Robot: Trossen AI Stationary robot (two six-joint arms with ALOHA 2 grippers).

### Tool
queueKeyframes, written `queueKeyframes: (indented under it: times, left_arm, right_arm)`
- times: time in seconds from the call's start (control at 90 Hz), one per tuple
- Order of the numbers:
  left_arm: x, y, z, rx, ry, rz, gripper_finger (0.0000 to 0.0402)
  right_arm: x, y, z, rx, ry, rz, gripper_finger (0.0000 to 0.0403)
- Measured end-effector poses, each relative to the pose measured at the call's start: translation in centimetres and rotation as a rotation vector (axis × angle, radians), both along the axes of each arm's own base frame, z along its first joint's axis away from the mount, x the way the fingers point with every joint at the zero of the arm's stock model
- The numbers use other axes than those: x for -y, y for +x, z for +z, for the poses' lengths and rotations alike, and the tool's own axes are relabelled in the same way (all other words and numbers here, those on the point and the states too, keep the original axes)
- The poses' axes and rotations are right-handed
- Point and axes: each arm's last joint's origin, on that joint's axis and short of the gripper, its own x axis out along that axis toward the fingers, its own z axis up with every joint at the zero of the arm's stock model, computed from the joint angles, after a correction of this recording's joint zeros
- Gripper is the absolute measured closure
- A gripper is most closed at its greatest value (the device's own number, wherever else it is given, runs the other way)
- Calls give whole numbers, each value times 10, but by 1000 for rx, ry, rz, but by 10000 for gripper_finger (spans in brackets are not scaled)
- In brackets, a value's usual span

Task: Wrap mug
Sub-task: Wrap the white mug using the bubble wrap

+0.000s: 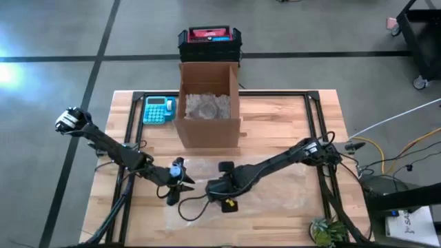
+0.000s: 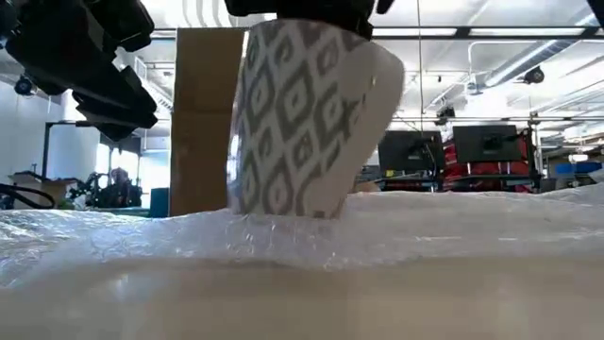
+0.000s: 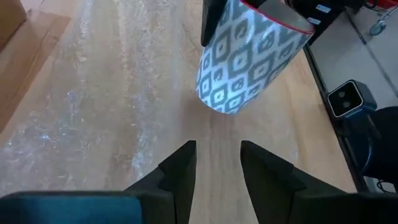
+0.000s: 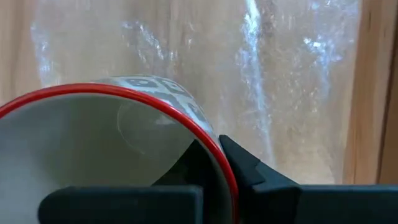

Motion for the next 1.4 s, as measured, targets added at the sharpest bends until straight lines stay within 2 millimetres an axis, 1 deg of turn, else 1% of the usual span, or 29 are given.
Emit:
queueKeyframes:
  times: [0.111, 0.211, 0.3, 0.444, 0.633, 0.867, 0.956, 1.044, 1.1, 1.256, 1.333, 1.4]
  left_arm:
    - [0, 0, 0, 0, 0, 0, 288]
    - [0, 0, 0, 0, -1, 0, 288]
    - [0, 0, 1, 7, -5, 0, 288]
    - [1, 0, 1, 6, -9, -7, 288]
    - [1, 0, 1, 6, -10, -9, 288]
    - [2, 1, 3, 28, -23, -10, 288]
    - [2, 1, 3, 30, -25, -10, 288]
    - [2, 1, 3, 30, -25, -10, 288]
    - [2, 1, 3, 30, -25, -11, 288]
    - [2, 1, 3, 30, -25, -11, 288]
    - [2, 1, 3, 30, -25, -11, 288]
    - [2, 1, 3, 30, -25, -12, 288]
  right_arm:
    - [5, -6, 10, -58, -22, -39, 396]
    - [10, -10, 11, -93, -62, -51, 396]
    - [16, -11, 6, -122, -78, -63, 396]
    - [24, -9, -2, -113, -92, -83, 395]
    - [26, -11, -16, -133, -84, -87, 395]
    - [26, -9, -21, -103, -73, -102, 390]
    - [25, -7, -22, -86, -73, -100, 367]
    - [25, -6, -21, -89, -72, -99, 327]
    - [25, -6, -17, -94, -73, -96, 297]
    - [27, -16, 12, -198, -105, -120, 227]
    - [26, -27, 30, -239, -122, -151, 203]
    - [21, -41, 43, -259, -142, -162, 188]
